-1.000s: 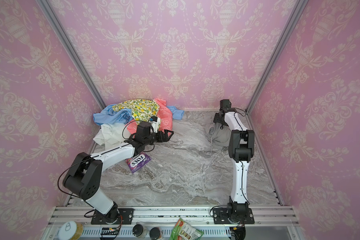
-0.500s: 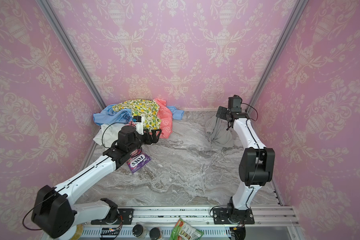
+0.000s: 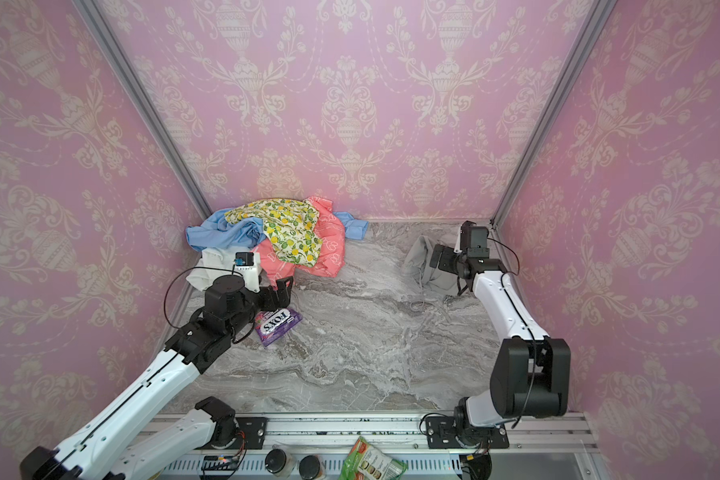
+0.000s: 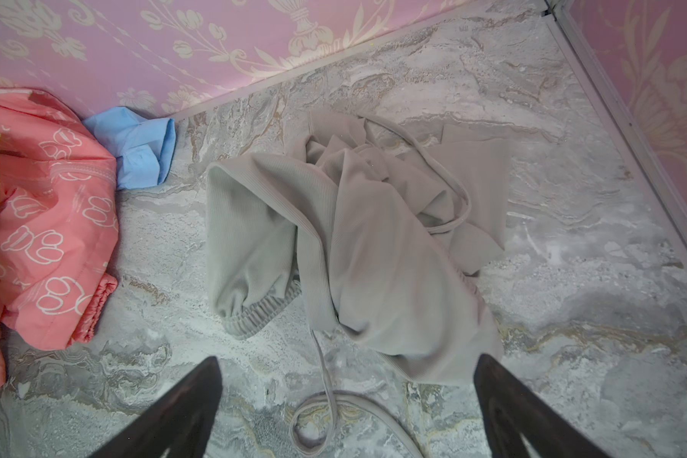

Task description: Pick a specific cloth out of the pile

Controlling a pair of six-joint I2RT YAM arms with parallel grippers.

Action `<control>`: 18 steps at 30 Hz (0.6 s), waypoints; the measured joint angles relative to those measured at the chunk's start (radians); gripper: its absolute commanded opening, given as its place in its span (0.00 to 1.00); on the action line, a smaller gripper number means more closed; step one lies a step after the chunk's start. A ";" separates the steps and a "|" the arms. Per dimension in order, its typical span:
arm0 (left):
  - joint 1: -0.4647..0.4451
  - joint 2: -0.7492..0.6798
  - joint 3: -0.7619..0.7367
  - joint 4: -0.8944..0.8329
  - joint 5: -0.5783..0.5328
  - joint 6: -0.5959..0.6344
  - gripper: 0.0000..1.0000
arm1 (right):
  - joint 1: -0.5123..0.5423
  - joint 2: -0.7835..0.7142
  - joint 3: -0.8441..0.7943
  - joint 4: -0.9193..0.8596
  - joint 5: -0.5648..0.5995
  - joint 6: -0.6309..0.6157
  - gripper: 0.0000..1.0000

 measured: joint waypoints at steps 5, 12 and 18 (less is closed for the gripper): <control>0.033 -0.109 -0.073 0.017 -0.141 0.068 0.99 | 0.000 -0.177 -0.259 0.161 -0.012 -0.026 1.00; 0.121 -0.094 -0.205 0.174 -0.285 0.156 0.99 | 0.001 -0.289 -0.568 0.449 -0.007 -0.064 1.00; 0.334 0.100 -0.215 0.304 -0.206 0.186 0.99 | 0.001 -0.243 -0.693 0.712 0.011 -0.096 1.00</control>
